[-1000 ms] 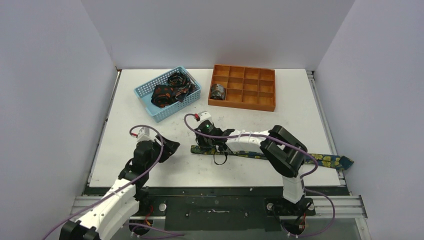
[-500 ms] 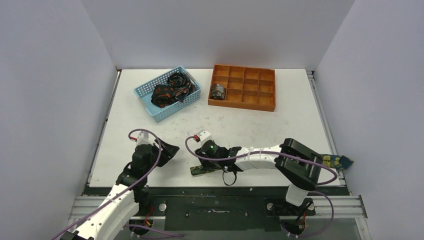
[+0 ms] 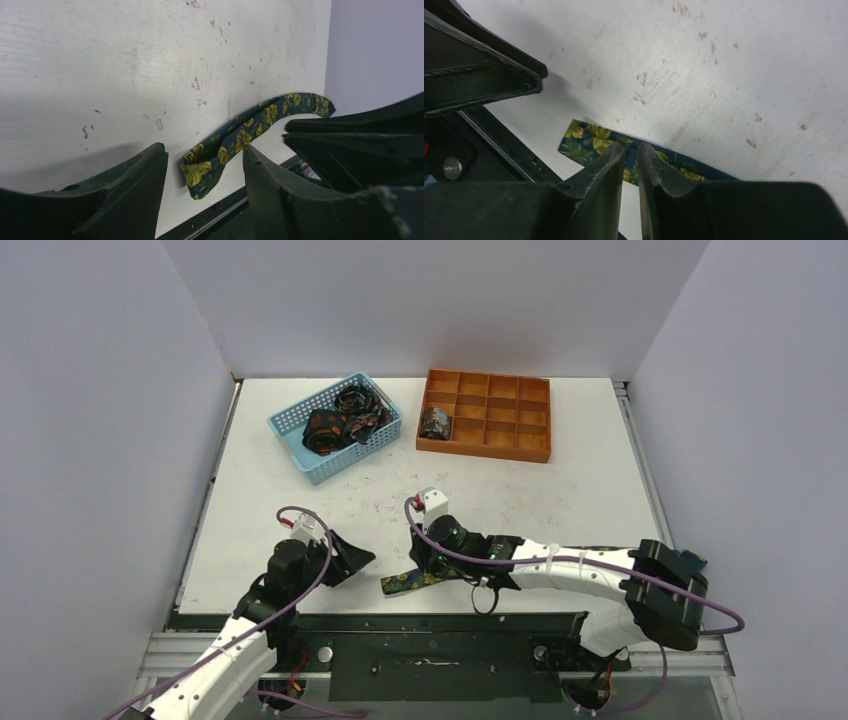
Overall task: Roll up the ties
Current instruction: Flatten out the tie at the center of the board.
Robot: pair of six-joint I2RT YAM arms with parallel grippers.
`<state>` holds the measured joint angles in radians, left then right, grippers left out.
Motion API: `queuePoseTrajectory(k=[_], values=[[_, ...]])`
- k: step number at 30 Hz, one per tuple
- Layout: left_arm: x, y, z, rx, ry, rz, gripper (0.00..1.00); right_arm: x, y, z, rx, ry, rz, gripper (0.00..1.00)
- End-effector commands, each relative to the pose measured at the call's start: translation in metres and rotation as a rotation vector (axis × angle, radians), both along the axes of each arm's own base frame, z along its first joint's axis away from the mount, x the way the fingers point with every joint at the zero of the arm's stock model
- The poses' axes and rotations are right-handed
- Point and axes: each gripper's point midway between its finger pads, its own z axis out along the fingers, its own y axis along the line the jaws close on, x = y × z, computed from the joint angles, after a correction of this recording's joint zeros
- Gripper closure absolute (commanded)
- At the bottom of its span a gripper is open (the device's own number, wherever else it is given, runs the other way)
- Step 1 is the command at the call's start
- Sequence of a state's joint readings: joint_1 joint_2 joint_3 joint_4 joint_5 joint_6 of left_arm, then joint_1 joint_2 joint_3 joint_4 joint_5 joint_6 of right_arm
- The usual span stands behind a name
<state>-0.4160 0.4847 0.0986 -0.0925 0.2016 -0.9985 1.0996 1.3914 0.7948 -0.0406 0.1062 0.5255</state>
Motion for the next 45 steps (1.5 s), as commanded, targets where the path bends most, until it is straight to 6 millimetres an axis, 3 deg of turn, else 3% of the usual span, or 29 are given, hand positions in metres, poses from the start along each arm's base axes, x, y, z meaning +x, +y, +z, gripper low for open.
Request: queuePoseTrajectory(k=[1, 8, 15, 19, 23, 26, 29, 34, 45], values=[[-0.011, -0.022, 0.013, -0.023, -0.024, -0.114, 0.46, -0.022, -0.013, -0.053, -0.081, 0.12, -0.016, 0.84], [-0.032, -0.041, 0.001, 0.046, 0.022, -0.232, 0.55, -0.017, -0.049, -0.09, -0.176, 0.126, -0.137, 0.88], [-0.028, -0.054, 0.034, -0.083, -0.069, -0.215, 0.77, -0.019, -0.069, -0.109, -0.213, 0.151, -0.178, 0.91], [-0.021, -0.057, 0.05, -0.174, -0.118, -0.177, 0.89, -0.019, -0.069, -0.103, -0.192, 0.139, -0.181, 0.89], [-0.012, -0.058, 0.042, -0.187, -0.117, -0.14, 1.0, -0.014, -0.061, -0.09, -0.145, 0.11, -0.178, 0.76], [-0.009, -0.063, 0.031, -0.16, -0.1, -0.162, 1.0, -0.013, -0.055, -0.078, -0.102, 0.091, -0.173, 0.64], [-0.01, -0.068, 0.021, -0.158, -0.081, -0.188, 1.0, -0.011, -0.052, -0.065, -0.067, 0.067, -0.176, 0.59], [-0.014, -0.072, 0.008, -0.149, -0.056, -0.217, 1.0, -0.008, -0.052, -0.048, 0.001, 0.031, -0.196, 0.58], [-0.011, -0.049, -0.051, 0.034, 0.049, -0.136, 1.0, -0.012, -0.033, -0.025, 0.15, 0.033, -0.154, 0.53]])
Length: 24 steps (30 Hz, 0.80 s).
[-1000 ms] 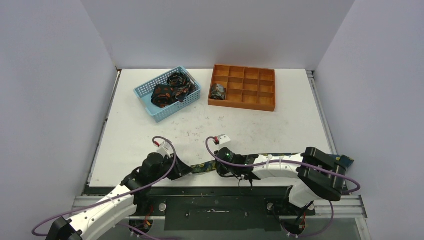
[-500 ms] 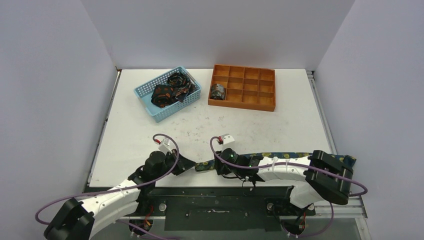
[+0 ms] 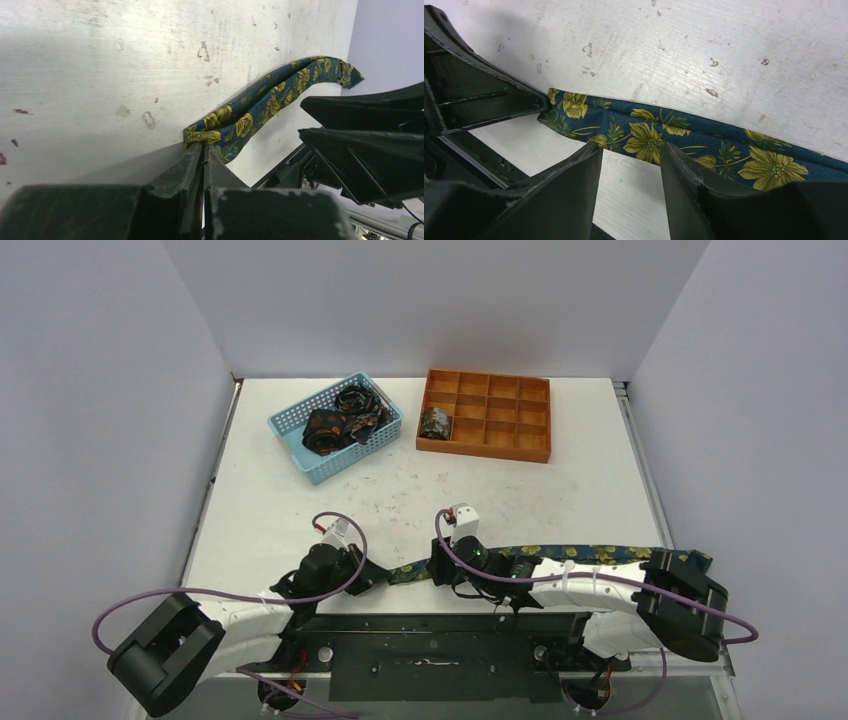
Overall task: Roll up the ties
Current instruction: Flatten out the tie at the center of the board.
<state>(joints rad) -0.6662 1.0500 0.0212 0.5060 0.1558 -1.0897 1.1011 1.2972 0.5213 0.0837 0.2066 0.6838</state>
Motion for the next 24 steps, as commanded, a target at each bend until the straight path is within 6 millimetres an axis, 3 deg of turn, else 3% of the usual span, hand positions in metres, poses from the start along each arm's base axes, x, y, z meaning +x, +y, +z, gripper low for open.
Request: queuePoseTrajectory(k=[1, 5, 7, 11, 18, 21, 24], values=[[0.008, 0.009, -0.013, 0.072, -0.02, 0.037, 1.0, 0.002, 0.02, 0.03, 0.148, -0.038, 0.015, 0.53], [0.004, 0.016, -0.025, 0.135, 0.018, 0.041, 1.0, 0.004, 0.022, 0.038, 0.159, -0.046, 0.008, 0.55], [0.002, 0.015, -0.021, 0.127, 0.006, 0.022, 1.0, 0.004, 0.025, 0.041, 0.153, -0.049, 0.029, 0.57], [-0.002, 0.007, 0.004, 0.063, -0.057, -0.027, 0.99, -0.002, 0.041, 0.043, 0.166, -0.032, 0.103, 0.65], [0.0, -0.004, 0.074, -0.124, -0.232, -0.044, 0.97, -0.002, 0.06, 0.039, 0.254, 0.036, 0.149, 0.8], [0.001, -0.007, 0.079, -0.139, -0.254, -0.055, 1.0, -0.003, 0.065, 0.034, 0.28, 0.064, 0.164, 0.85], [-0.001, -0.013, 0.071, -0.124, -0.239, -0.096, 1.0, -0.004, 0.068, 0.031, 0.313, 0.085, 0.173, 0.86]])
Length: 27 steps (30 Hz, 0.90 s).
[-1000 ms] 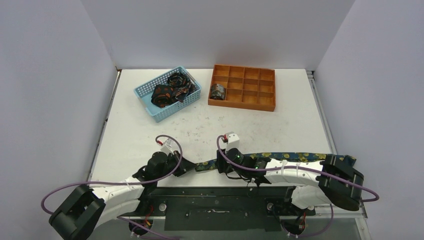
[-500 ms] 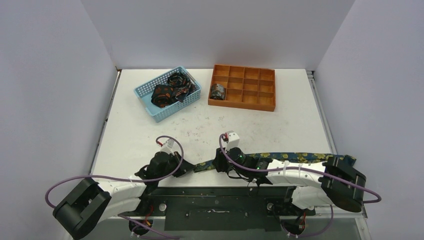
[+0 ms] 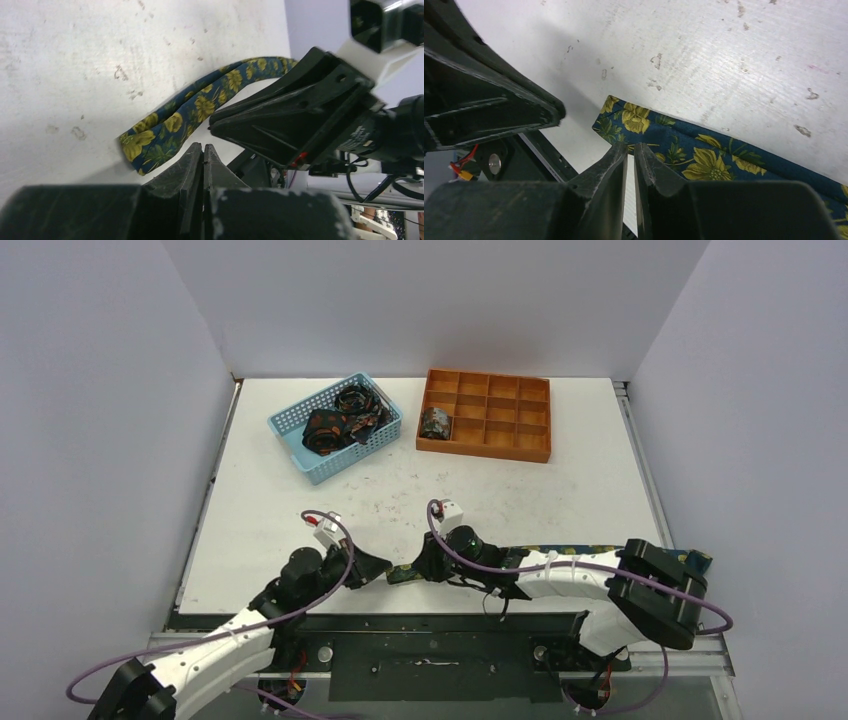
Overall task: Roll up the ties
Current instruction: Flatten out the tie at the center of the board.
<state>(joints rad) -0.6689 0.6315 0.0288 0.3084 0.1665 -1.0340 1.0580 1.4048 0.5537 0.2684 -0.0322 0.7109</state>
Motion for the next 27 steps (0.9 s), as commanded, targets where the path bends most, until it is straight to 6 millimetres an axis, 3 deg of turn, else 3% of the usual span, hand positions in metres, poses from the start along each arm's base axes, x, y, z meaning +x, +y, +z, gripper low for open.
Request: queuePoseTrajectory(k=[1, 6, 10, 16, 20, 23, 27], values=[[-0.001, -0.013, 0.006, -0.011, -0.032, -0.075, 1.0, 0.002, 0.023, 0.021, 0.148, 0.008, 0.038, 0.87], [-0.004, -0.02, -0.011, -0.007, -0.001, -0.112, 1.0, -0.001, 0.031, 0.014, 0.169, 0.042, 0.068, 0.88], [-0.004, -0.023, -0.026, 0.017, 0.02, -0.129, 1.0, -0.003, 0.03, -0.008, 0.103, 0.08, 0.077, 0.88], [-0.006, -0.016, -0.061, 0.107, 0.108, -0.107, 1.0, -0.003, 0.005, -0.044, -0.001, 0.121, 0.01, 0.91], [-0.01, -0.008, -0.083, 0.162, 0.167, -0.085, 1.0, -0.002, -0.012, -0.057, -0.051, 0.131, -0.029, 0.92], [-0.012, -0.006, -0.089, 0.177, 0.181, -0.089, 1.0, 0.0, -0.017, -0.055, -0.07, 0.109, -0.03, 0.92], [-0.016, -0.006, -0.086, 0.159, 0.169, -0.1, 1.0, 0.004, -0.012, -0.026, -0.048, 0.035, -0.021, 0.91]])
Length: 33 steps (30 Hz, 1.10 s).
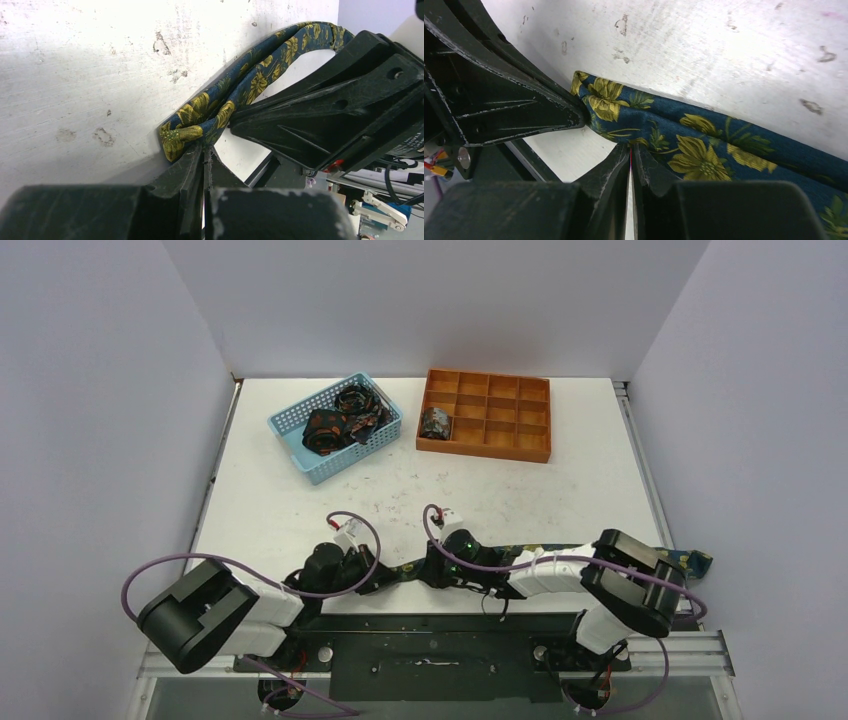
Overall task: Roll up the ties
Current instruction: Flatten out the tie at the center of the board.
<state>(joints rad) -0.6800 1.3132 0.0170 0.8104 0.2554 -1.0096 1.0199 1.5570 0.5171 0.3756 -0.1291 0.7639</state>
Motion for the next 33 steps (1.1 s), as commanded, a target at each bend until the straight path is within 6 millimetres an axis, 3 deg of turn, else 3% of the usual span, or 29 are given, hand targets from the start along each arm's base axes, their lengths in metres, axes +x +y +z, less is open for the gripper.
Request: queuePoseTrajectory(k=[1, 4, 7, 12, 16, 20, 25, 27, 33], values=[[-0.009, 0.01, -0.011, 0.04, 0.003, -0.001, 1.0, 0.015, -0.008, 0.029, -0.028, -0.116, -0.034, 0.9], [-0.005, 0.007, 0.001, 0.012, -0.024, 0.001, 0.98, 0.022, -0.01, 0.044, -0.051, -0.16, -0.04, 0.9], [-0.004, 0.008, 0.009, 0.005, -0.041, 0.011, 0.91, 0.03, -0.017, 0.046, -0.122, -0.192, -0.053, 0.88], [0.005, 0.01, 0.024, 0.016, -0.08, 0.041, 0.75, 0.038, -0.044, 0.035, -0.297, -0.232, -0.097, 0.59], [0.007, 0.016, 0.03, 0.023, -0.104, 0.067, 0.72, 0.039, -0.059, 0.022, -0.424, -0.241, -0.094, 0.52], [0.007, 0.02, 0.035, 0.021, -0.124, 0.087, 0.71, 0.036, -0.061, 0.006, -0.482, -0.228, -0.068, 0.56], [0.006, 0.024, 0.037, 0.016, -0.132, 0.098, 0.71, 0.035, -0.062, -0.003, -0.521, -0.228, -0.065, 0.78], [0.005, 0.025, 0.036, 0.016, -0.131, 0.102, 0.71, 0.036, -0.062, -0.002, -0.522, -0.233, -0.069, 0.84], [0.004, 0.025, 0.034, 0.016, -0.123, 0.104, 0.72, 0.045, -0.057, 0.017, -0.507, -0.272, -0.091, 0.88]])
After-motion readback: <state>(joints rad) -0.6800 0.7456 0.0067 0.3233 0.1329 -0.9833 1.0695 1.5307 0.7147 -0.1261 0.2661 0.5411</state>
